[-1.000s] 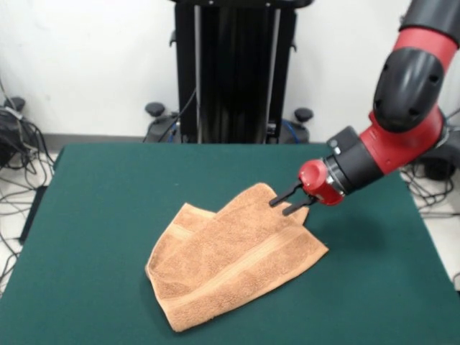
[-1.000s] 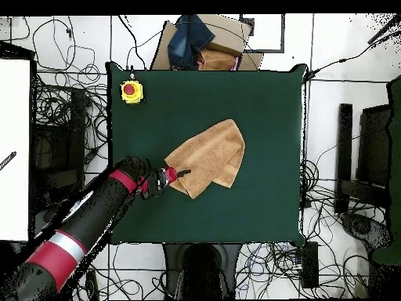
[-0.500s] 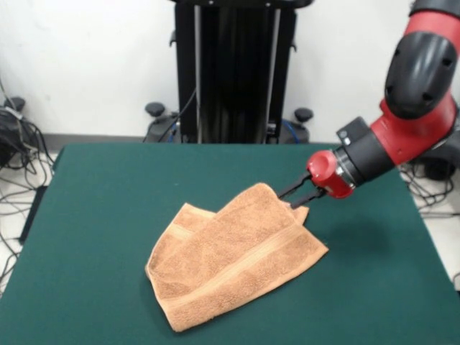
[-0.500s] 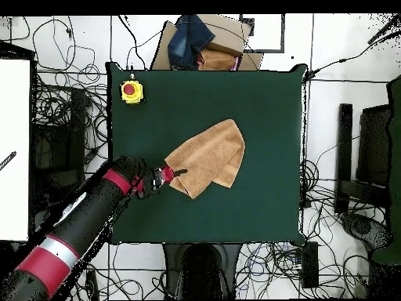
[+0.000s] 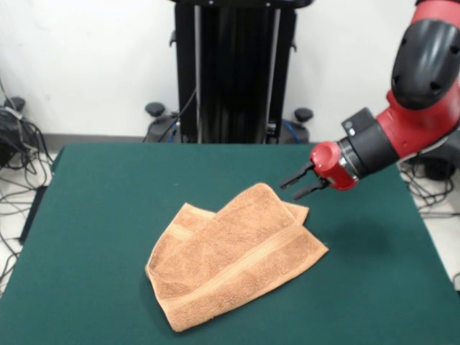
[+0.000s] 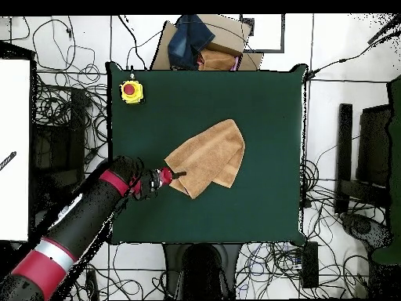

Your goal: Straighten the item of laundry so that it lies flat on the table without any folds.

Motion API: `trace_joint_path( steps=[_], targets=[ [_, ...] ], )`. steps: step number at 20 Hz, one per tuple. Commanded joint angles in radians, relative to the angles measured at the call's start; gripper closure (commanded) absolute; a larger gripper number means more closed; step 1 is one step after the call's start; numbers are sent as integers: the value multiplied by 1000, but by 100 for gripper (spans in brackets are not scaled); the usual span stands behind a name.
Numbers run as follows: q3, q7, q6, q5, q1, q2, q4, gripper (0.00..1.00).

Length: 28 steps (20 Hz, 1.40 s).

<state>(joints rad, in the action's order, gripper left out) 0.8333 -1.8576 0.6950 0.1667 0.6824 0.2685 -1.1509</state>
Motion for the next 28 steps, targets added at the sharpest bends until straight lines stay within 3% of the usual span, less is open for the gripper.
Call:
trace_joint_path(
  steps=[1, 20, 23, 28],
  targets=[
    [-154, -279, 76, 65, 4, 88, 19, 0],
    [-44, -384, 95, 134, 43, 275, 171, 0],
    [-11, -395, 48, 129, 33, 303, 199, 0],
    [-34, -370, 54, 122, 28, 279, 178, 0]
  ],
)
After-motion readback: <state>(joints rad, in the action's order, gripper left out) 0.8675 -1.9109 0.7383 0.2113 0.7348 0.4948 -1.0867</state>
